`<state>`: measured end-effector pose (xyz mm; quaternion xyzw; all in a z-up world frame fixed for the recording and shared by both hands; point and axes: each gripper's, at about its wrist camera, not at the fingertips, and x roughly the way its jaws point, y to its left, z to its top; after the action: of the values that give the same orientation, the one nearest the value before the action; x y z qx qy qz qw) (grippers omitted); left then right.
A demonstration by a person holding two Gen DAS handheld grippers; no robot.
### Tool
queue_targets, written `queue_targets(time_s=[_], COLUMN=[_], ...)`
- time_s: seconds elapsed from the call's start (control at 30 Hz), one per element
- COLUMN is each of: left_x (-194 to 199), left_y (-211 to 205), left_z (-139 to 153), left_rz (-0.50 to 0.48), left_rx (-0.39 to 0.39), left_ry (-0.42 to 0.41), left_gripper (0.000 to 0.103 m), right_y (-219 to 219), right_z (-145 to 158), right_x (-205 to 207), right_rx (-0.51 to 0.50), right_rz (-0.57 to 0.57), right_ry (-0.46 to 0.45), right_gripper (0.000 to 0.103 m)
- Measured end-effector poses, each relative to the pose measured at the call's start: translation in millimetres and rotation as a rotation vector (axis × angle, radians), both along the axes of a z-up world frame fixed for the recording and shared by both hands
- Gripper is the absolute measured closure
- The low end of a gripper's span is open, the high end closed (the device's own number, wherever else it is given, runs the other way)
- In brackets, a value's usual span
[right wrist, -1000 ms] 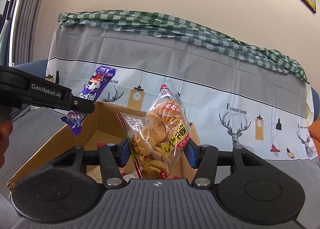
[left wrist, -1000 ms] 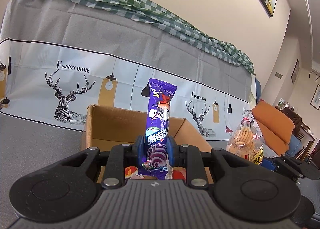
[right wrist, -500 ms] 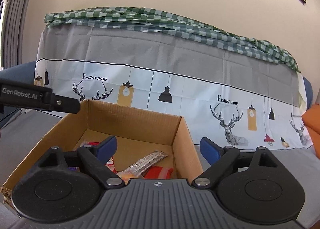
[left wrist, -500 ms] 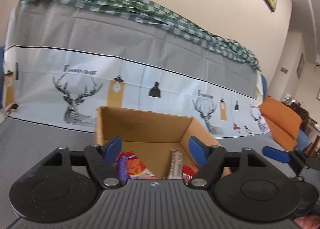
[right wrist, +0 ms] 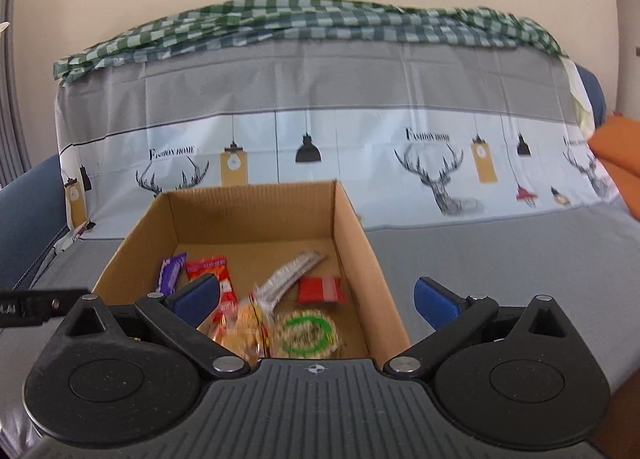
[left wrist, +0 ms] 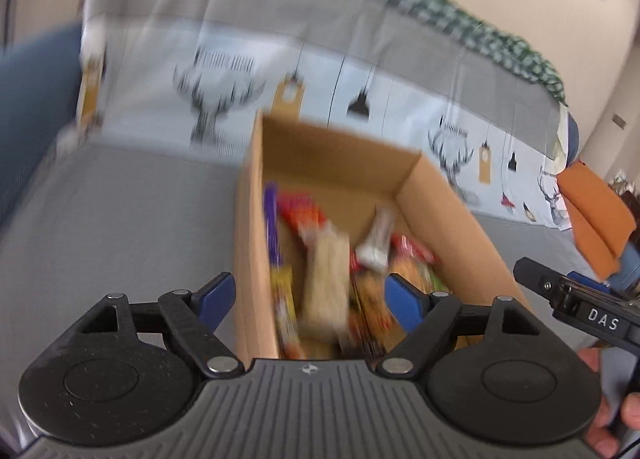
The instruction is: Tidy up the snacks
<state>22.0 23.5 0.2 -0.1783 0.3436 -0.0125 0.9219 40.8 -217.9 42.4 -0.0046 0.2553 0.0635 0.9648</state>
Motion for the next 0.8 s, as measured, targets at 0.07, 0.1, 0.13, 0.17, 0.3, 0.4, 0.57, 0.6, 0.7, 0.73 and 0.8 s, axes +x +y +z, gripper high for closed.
queue_targets(time_s=[0.07,0.1,0.13,0.17,0.3,0.4,0.57,0.6,0.7,0.73,0.8], left_x=[-8.9,-10.9,-11.3,-10.6,-2.5,2.3,7.5,7.3,7.5,7.9,7.3], left_y=[-3.5,-5.7,-8.0,-10.3,-15.5,-16.4,-20.9,-21.4,-22.7,-22.6,-22.3], left_z=[-4.6,-5.7,-6.2,-6.4,-11.3,-13.8,-13.1,-13.4,-13.1,-13.0,-12.7], left_rz=[0.015,0.016,0.014,0.009,0.004,-0.011,-0.029,-0.03,-0.031,-0.031,-0.033], left_rx=[0.023,0.042,0.063,0.085,0.118,0.094,0.112,0.115,0.119,0.118,0.111], left_ry=[0.043,0.053,0.056,0.054,0.064,0.076,0.065,0.064,0.063,0.062,0.061], left_gripper=[0.004,0.002,0.001,0.001,0.001,0.001,0.001,0.001,0.001,0.001,0.001], right_y=[-2.2,-2.6,-2.1,-0.9,4.7,7.3,16.5,18.4,23.2,24.9,27.1], right_z=[-2.2,-3.7,-5.9,-8.2,-13.3,-13.8,-17.1,-17.6,-19.0,-19.5,-19.6], right_x=[-7.0,-8.6,-9.6,-9.3,-4.2,-1.4,3.5,4.2,4.7,4.7,3.9], right_rx=[-0.004,-0.01,-0.019,-0.032,-0.081,-0.069,-0.084,-0.09,-0.109,-0.114,-0.122], right_rz=[-0.008,-0.009,-0.005,0.002,0.02,0.029,0.054,0.061,0.079,0.085,0.096], right_ry=[0.03,0.04,0.048,0.055,0.061,0.065,0.074,0.075,0.074,0.075,0.069], right_gripper=[0.001,0.001,0.001,0.001,0.001,0.001,0.001,0.001,0.001,0.001,0.001])
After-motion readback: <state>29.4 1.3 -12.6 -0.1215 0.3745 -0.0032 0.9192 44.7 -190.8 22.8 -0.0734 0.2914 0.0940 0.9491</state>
